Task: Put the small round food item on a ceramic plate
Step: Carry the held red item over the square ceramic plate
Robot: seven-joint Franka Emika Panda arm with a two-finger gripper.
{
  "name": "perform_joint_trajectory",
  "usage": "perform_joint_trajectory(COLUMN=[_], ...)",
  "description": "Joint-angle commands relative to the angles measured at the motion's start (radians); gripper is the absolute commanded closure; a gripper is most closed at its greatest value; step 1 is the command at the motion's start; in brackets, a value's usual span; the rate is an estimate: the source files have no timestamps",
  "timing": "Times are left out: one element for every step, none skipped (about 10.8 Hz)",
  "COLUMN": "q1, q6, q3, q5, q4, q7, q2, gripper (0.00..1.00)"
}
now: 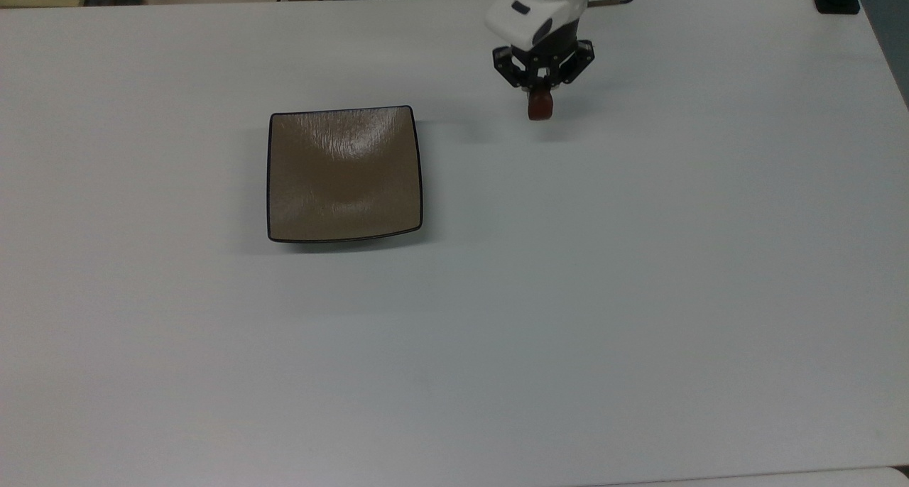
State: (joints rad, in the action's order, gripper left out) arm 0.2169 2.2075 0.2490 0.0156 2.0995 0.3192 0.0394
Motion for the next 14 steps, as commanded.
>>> perform_joint_trajectory(q1=[-0.005, -0.005, -0.005, -0.005, -0.007, -0.005, -0.007, -0.007, -0.007, -0.011, -0.022, -0.027, -0.028, -0.028], q6=[-0.182, -0.228, -0.261, -0.296, -0.328, -0.353, -0.365, -0.373, -0.374, -0.373, -0.364, -0.362, -0.361, -0.339], q3=[-0.075, -0.108, -0.143, -0.178, -0.21, -0.238, -0.261, -0.29, -0.313, -0.332, -0.352, -0.37, -0.384, -0.398], q5=[0.003, 0.016, 0.047, 0.064, 0.07, 0.07, 0.069, 0.07, 0.069, 0.069, 0.07, 0.072, 0.072, 0.072], q4=[-0.175, -0.221, -0.263, -0.297, -0.326, -0.34, -0.342, -0.346, -0.346, -0.346, -0.345, -0.345, -0.345, -0.342], q7=[-0.017, -0.049, -0.092, -0.144, -0.196, -0.248, -0.309, -0.36, -0.415, -0.474, -0.517, -0.563, -0.597, -0.62], q2=[-0.016, -0.016, -0.016, -0.018, -0.019, -0.019, -0.021, -0.019, -0.016, -0.006, 0.005, 0.023, 0.043, 0.062], gripper=[0.83, 0.82, 0.82, 0.82, 0.82, 0.82, 0.82, 0.82, 0.82, 0.8, 0.8, 0.8, 0.8, 0.8])
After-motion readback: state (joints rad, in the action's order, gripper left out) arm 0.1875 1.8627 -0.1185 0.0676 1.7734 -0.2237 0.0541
